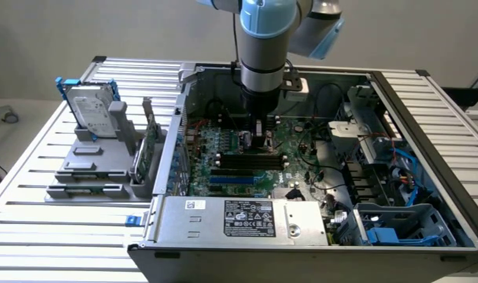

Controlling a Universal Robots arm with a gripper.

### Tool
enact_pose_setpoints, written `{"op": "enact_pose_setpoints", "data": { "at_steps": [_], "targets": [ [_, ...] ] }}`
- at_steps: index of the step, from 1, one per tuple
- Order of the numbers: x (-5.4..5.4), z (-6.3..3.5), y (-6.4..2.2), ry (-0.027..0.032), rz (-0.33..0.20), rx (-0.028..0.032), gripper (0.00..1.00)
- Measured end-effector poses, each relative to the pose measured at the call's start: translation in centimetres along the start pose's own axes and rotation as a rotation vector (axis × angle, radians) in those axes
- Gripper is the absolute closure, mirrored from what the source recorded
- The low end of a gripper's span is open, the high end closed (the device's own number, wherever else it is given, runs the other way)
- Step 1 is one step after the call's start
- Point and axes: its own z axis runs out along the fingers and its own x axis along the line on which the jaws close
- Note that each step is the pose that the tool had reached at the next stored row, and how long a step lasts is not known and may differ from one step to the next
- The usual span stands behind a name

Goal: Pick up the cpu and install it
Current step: 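Place the cpu into insertion slot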

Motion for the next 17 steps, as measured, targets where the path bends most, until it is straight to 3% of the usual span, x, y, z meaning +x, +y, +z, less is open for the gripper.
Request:
{"op": "enact_pose_setpoints", "data": {
  "at_steps": [8,17],
  "targets": [
    [0.06,0.11,-0.01,-0.002,0.0,0.0,0.46],
    [0.06,0.17,-0.01,-0.0087,-0.001,0.0,0.46]
  ]
}}
